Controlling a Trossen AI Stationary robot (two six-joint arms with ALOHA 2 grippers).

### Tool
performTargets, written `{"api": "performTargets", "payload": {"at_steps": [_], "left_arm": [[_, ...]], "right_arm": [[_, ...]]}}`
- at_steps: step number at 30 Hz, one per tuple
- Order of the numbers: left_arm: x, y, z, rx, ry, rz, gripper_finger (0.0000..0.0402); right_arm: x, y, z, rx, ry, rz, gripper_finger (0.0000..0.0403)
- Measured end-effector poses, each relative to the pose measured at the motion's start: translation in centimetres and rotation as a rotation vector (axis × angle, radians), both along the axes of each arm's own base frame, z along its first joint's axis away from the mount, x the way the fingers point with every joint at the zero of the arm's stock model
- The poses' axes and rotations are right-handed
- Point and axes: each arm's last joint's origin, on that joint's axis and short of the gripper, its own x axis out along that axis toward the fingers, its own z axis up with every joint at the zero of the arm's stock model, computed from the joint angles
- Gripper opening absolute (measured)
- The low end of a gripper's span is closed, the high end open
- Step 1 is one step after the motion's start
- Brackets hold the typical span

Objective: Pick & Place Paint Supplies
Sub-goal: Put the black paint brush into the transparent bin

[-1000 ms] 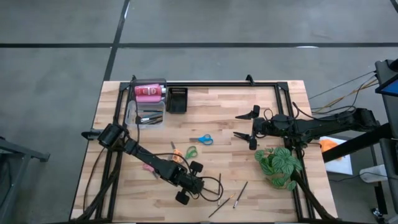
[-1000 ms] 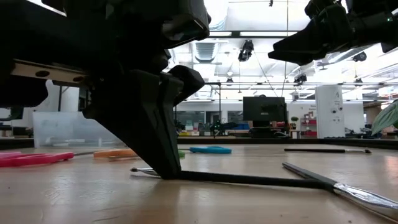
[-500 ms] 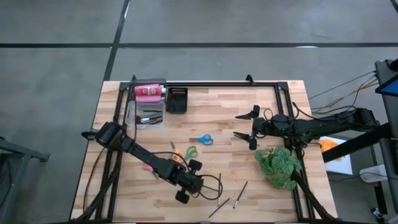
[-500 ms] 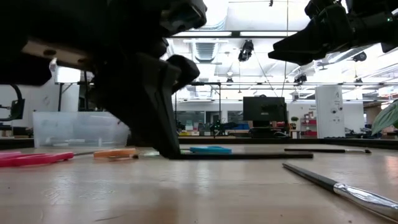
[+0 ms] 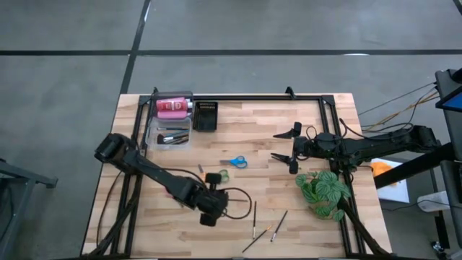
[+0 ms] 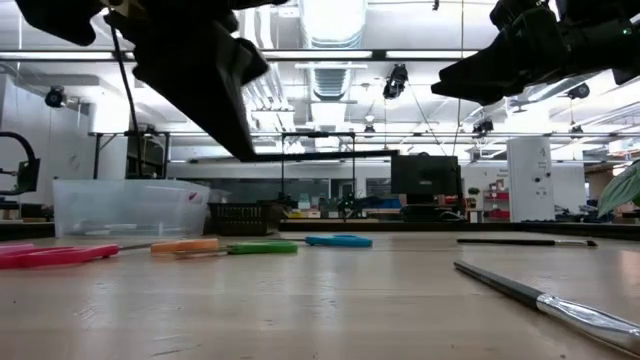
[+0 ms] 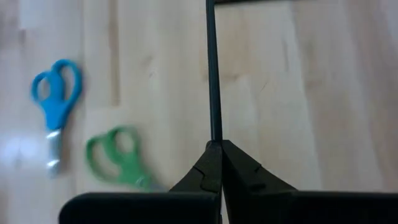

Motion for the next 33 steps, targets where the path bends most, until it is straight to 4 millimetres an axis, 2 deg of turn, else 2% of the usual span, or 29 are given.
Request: {"api": "performTargets", "payload": {"at_steps": [13, 21, 28, 33], "left_arm": [[-5.2, 3.5, 4.8, 0.164, 0.117, 0.104, 0.0003], [-9.0, 6.5, 7.7, 0.201, 0.126, 0.286, 0.0003], [-11.9, 9.0, 9.5, 0.217, 0.163, 0.471, 0.0003], [-12.8, 10.9, 9.6, 0.267, 0.253, 0.525, 0.0003]], "right_arm": [[0.0, 0.0, -0.1, -0.001, 0.016, 0.0, 0.0331], [0.0, 0.0, -0.1, -0.001, 0.015, 0.0, 0.0331], [0.0, 0.0, -0.1, -0.001, 0.015, 0.0, 0.0331], [0.0, 0.0, -0.1, -0.001, 0.016, 0.0, 0.0331]]}}
